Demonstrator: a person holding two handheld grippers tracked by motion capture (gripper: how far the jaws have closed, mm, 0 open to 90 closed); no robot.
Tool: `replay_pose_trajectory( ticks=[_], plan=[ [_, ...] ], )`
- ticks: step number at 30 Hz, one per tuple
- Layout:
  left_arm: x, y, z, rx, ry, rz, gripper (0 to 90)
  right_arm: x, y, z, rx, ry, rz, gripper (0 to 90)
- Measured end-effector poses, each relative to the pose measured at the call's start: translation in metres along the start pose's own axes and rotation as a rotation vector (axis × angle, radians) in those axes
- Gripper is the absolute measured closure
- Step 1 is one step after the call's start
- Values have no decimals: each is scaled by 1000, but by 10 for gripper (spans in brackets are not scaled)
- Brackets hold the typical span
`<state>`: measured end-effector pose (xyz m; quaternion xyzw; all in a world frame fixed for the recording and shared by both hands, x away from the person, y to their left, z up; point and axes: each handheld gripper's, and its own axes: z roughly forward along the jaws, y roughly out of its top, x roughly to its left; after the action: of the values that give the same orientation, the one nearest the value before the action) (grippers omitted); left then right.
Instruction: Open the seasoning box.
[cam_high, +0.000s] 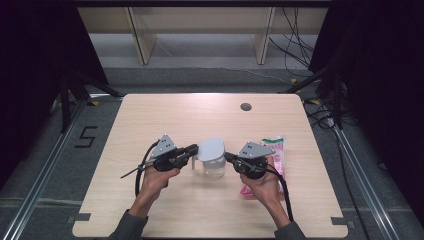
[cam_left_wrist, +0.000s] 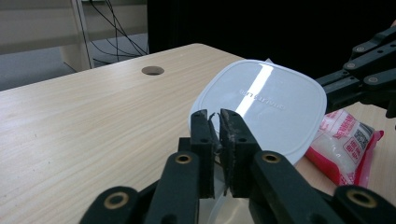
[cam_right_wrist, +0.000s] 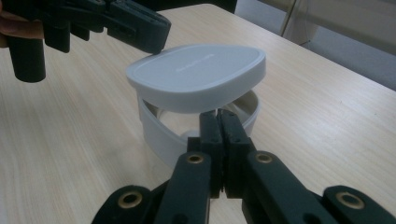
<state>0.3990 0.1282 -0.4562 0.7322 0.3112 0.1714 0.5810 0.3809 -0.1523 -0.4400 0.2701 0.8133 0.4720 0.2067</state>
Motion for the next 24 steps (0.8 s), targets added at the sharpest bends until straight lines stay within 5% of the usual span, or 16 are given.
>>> replay_pose_trajectory(
  ticks=[6, 15, 17, 24],
  plan=[
    [0, 6, -16, -9, -32, 26, 598, 1, 5, 1, -18, 10, 2, 897],
    [-6, -9, -39, 89, -38, 96, 430, 5, 11, 5, -16, 31, -3, 896],
    [-8, -14, -40, 91, -32, 55, 399, 5, 12, 4, -31, 19, -14, 895],
    [-13, -28, -45, 112, -21, 46, 353, 10, 18, 6, -33, 20, -22, 894]
  ],
)
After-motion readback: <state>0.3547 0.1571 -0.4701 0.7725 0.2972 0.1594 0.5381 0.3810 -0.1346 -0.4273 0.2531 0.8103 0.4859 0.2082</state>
